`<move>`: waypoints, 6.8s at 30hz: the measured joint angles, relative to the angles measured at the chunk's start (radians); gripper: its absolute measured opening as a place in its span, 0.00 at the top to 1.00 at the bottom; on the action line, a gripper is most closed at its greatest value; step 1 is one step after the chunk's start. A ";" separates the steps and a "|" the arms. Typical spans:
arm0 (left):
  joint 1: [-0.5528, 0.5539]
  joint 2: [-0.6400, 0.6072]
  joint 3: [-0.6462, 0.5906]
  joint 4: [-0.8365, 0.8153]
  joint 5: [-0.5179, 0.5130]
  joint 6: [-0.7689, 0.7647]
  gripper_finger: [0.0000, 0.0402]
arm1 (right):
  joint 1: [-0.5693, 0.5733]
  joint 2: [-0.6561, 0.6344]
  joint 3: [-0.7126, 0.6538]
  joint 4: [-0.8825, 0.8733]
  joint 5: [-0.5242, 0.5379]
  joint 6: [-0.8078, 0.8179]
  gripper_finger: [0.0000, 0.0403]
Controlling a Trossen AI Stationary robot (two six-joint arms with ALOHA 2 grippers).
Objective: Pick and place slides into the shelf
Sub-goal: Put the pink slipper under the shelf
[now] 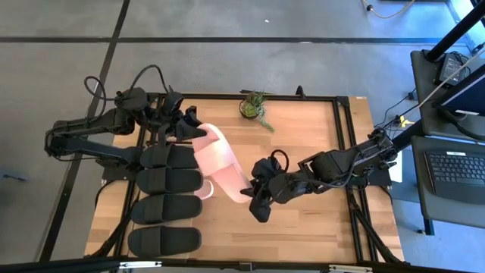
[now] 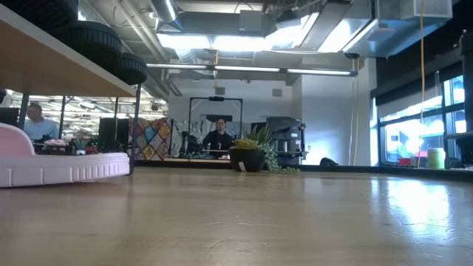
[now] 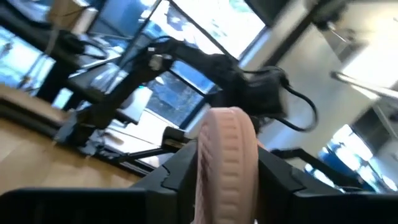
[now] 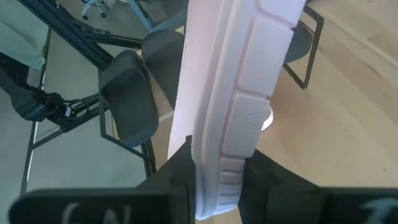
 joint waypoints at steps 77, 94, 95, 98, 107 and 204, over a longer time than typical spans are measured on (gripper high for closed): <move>0.071 -0.231 0.000 -0.285 -0.071 0.148 0.51 | -0.244 0.338 -0.698 0.979 -1.293 0.123 0.82; 0.071 -0.231 -0.001 -0.393 -0.062 0.142 0.51 | -0.261 0.662 -0.288 1.011 -1.345 0.080 0.82; 0.070 -0.231 -0.001 -0.396 -0.062 0.142 0.51 | -0.263 0.676 -0.266 1.018 -1.343 0.084 0.82; 0.071 -0.231 -0.001 -0.396 -0.062 0.141 0.51 | -0.268 0.724 -0.191 1.036 -1.335 0.103 0.82; 0.070 -0.234 -0.001 -0.395 -0.015 0.140 0.51 | -0.269 0.771 -0.096 1.018 -1.285 0.095 0.82; 0.071 -0.235 -0.001 -0.448 0.020 0.146 0.51 | -0.244 0.675 -0.101 0.633 -0.710 -0.271 0.53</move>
